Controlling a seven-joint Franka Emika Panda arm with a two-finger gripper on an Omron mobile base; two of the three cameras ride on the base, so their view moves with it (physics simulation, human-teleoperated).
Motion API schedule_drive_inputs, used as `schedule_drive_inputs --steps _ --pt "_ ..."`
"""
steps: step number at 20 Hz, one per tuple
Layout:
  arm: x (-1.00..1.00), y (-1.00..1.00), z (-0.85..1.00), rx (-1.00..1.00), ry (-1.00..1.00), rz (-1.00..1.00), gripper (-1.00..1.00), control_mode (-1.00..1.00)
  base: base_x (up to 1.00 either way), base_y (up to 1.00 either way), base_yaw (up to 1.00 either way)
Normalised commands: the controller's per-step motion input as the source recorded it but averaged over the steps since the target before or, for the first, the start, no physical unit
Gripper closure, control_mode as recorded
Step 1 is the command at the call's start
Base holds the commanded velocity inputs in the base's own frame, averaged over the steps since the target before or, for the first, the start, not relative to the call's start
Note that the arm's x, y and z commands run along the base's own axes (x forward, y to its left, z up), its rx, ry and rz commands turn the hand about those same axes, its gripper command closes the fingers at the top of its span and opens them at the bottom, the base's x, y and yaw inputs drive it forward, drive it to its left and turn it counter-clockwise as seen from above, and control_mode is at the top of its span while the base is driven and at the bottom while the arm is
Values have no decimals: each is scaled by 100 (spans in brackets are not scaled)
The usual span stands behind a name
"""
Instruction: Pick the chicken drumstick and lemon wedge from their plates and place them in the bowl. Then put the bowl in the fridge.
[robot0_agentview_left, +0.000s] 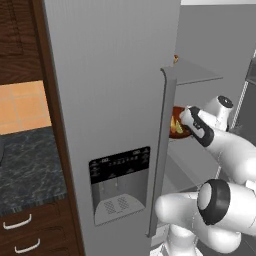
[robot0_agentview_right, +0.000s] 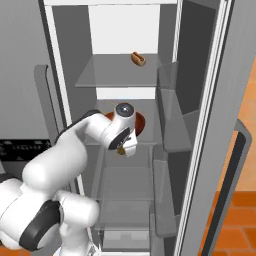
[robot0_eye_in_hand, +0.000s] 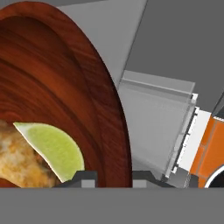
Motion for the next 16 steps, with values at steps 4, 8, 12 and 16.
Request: schedule_drive_inputs --steps 4,8,12,16 --pt "52 0 -26 0 5 0 100 -100 0 0 0" --pt "49 0 -22 0 5 0 100 -100 0 0 0" --pt "46 0 -20 0 0 0 100 -100 0 0 0" --pt "59 0 -25 -1 0 0 -100 -100 0 0 0"
